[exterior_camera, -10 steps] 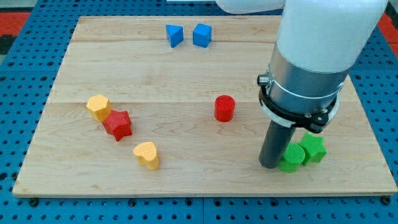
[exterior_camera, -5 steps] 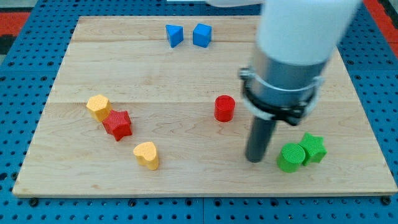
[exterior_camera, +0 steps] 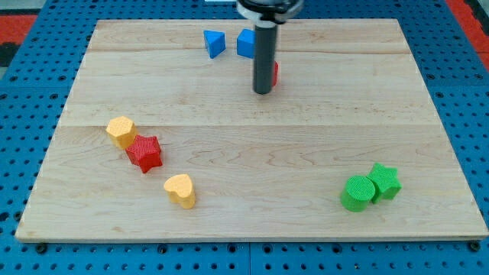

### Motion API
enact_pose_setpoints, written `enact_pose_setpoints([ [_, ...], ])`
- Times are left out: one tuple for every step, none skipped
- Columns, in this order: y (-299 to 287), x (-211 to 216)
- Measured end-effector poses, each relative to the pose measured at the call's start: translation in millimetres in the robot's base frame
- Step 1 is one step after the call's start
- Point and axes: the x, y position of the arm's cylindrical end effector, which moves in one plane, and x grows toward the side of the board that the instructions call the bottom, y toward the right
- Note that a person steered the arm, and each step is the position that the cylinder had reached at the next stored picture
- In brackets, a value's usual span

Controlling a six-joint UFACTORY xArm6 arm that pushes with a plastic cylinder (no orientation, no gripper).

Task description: Move red circle towards top right

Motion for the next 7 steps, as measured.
enact_pose_setpoints([
  [-8.6,-5.9],
  [39.4,-17.3],
  [53.5,-55.1],
  [76.8,-86.1],
  [57.5,-93.6],
  [56.5,-108.1],
  [-0.7,-105.2],
])
